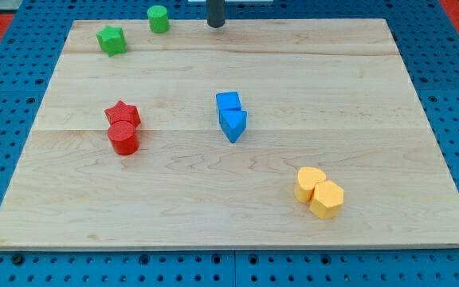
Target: Move your arm to green star
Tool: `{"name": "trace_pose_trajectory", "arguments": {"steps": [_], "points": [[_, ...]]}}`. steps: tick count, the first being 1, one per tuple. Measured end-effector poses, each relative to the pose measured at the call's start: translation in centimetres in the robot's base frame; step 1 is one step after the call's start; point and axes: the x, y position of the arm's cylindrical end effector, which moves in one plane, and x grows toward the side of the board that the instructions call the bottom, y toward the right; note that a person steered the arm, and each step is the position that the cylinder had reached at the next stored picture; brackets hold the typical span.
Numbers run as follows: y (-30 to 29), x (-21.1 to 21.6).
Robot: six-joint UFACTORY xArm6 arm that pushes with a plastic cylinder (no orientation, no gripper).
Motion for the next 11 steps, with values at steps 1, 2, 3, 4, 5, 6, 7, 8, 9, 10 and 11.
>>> {"name": "trace_pose_trajectory", "arguments": {"steps": [1, 2, 3, 4, 5, 6, 7, 8, 9, 10, 11], "points": [[-1.3, 0.1], [-6.7, 1.6], [-12.1, 5.3], [-12.3, 10.1], [-18.4, 11.6], [-27.5, 9.1], [-27.7, 2.7], [-27.1, 0.0], [-24.7, -0.1], [-15.2, 0.0], [-2.6, 0.0]]}}
